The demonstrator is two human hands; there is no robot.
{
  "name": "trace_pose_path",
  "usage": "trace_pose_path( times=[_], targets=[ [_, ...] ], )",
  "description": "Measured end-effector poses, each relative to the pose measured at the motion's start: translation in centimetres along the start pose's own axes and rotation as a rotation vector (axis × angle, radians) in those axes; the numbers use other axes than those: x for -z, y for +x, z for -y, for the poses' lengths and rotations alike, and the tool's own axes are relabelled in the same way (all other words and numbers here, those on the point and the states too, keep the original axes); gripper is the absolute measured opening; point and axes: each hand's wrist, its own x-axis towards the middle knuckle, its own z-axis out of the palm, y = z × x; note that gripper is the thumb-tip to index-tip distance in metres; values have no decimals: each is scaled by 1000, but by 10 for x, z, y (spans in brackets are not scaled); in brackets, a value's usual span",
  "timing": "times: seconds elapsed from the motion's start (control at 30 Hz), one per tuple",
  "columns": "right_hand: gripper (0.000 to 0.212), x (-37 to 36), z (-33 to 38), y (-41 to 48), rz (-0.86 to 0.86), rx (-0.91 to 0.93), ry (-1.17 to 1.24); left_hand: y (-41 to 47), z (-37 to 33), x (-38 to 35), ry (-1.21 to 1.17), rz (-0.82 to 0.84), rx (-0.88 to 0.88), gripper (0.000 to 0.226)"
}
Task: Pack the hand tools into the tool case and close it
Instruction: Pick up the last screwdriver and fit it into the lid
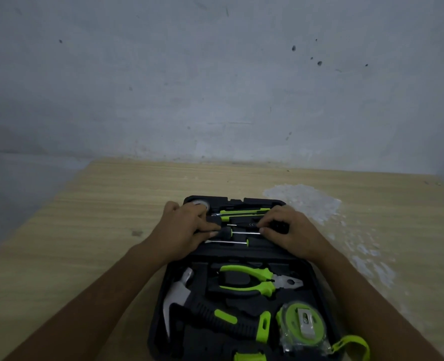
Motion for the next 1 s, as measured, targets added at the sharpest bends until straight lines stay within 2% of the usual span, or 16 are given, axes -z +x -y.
trace_pose_path(
  times=[0.1, 0.27, 0.5, 0.63, 0.73, 0.83, 1.0],
  targets=[
    [20, -2, -1, 2, -27, -94, -13, 1, -6, 3, 134, -27, -58, 32],
    [41, -2, 4, 7, 48, -221, -157, -3, -27, 4, 318, -6, -60, 56],
    [50, 9, 16, 33, 336, -362, -355, -16, -38, -3, 277, -69, 30, 62],
    [52, 14, 16, 42, 389, -387, -377, -18, -39, -6, 250, -76, 65, 59],
    [49, 11, 13, 28, 283, -305, -342, -20, -37, -8, 200, -83, 76, 58],
    [33, 9, 11, 8, 99, -193, -194, -22, -33, -10, 150, -68, 89, 62],
    [21, 24, 11, -33, 28, -73, -230, -30, -33, -9, 85, -31, 148, 67]
  ],
)
